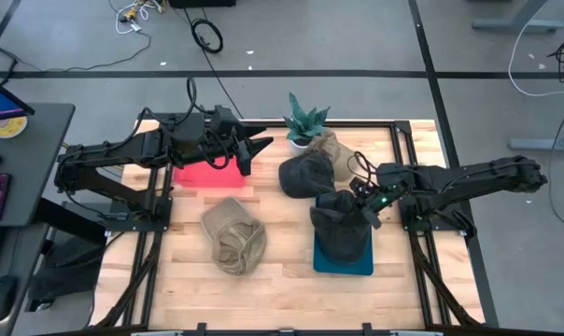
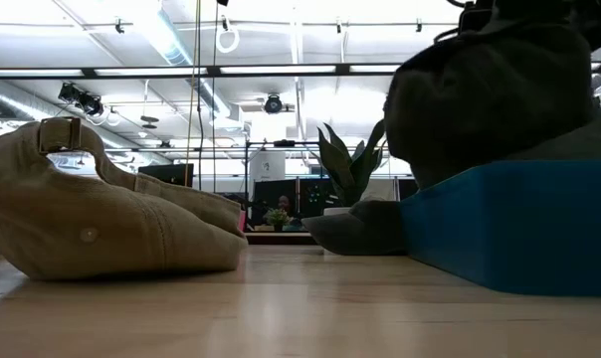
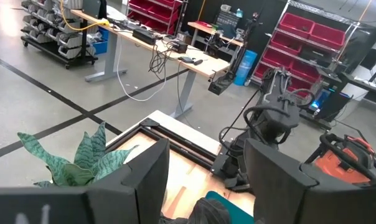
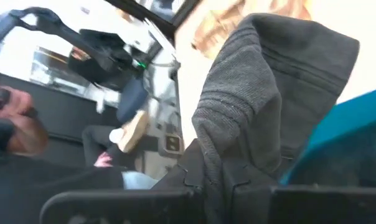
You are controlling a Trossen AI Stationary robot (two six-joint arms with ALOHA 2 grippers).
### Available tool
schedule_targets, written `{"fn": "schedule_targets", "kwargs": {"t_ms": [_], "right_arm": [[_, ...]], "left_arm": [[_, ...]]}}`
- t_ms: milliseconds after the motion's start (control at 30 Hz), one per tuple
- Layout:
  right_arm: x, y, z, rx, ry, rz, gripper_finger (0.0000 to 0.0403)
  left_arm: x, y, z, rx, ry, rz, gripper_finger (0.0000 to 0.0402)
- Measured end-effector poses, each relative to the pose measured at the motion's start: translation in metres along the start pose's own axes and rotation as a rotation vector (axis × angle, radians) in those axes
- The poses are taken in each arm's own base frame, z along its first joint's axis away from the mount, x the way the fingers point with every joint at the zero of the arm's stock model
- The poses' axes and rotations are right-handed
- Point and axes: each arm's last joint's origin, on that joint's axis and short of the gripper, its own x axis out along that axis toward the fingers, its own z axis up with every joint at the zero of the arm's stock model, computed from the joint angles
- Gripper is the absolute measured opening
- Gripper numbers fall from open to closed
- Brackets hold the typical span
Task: Pick & Place hat
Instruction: Put the bottom black cap into the blue bin
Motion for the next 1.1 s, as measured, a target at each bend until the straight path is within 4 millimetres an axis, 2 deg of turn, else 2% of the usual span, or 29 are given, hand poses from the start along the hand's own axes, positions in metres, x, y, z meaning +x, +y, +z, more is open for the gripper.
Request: {"fn": "schedule_targets", "kwargs": {"t_ms": [167,567,900,1100], "right_arm": [[0.004,-0.011,-0.007,-0.015,-0.011,0.008,0.0006],[0.008,-0.039,-0.021,-0.072,-0.095,-0.188,0.0007],[0.006,-0.050,-0.029,-0.128,-0.029,-0.319,0.0008],[0.007,-0.050,-0.029,-0.131,-0.035,-0.317,0.0008]], "left_arm": [[0.000,0.000,0.000,0.000,0.000,0.000,0.0211],[0.000,0.000,0.000,0.000,0.000,0.000,0.0211],[0.000,0.000,0.000,-0.004,0.000,0.001,0.0211],[0.000,0.000,0.000,-0.004,0.000,0.001,0.0211]]}}
